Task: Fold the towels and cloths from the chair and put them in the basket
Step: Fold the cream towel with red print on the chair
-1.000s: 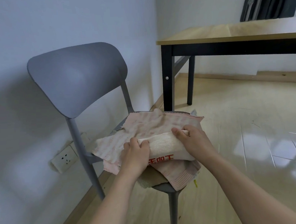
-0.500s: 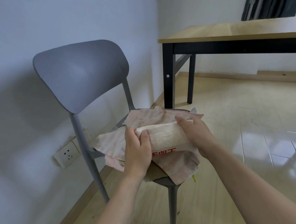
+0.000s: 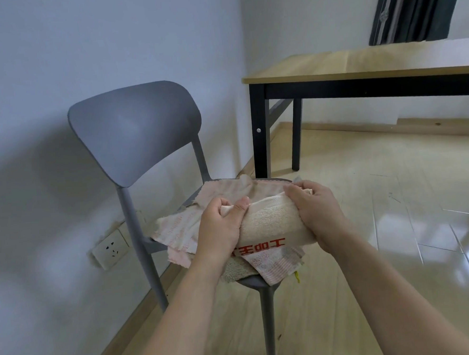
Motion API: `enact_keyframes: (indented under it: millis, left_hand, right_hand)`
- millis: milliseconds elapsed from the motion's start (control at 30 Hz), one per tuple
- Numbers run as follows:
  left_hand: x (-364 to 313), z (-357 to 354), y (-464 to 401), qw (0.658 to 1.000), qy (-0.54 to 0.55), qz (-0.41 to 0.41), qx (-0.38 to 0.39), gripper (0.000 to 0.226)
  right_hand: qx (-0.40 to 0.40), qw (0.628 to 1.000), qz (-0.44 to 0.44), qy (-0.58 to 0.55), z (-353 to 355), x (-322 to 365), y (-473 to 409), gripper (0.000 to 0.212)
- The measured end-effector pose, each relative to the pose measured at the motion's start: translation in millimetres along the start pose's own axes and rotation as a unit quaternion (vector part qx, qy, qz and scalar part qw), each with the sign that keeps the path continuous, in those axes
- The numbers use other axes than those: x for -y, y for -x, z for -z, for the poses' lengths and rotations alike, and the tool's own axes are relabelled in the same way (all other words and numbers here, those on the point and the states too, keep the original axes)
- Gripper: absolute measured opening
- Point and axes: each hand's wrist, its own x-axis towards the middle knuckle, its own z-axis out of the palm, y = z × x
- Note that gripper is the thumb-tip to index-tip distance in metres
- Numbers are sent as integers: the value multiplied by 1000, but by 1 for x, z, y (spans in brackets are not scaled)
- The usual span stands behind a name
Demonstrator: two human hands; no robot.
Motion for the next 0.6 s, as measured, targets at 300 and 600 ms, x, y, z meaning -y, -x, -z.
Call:
enact_keyframes:
  millis: [300, 600]
  left_hand:
    - [0, -7, 7, 994, 61, -71, -61, 20]
    - [23, -7, -2, 999, 18, 37, 14, 37]
  right_hand:
    - [-71, 995, -41, -61, -2, -12, -2, 42]
    - [-44, 997, -49, -49, -4, -21, -9, 28]
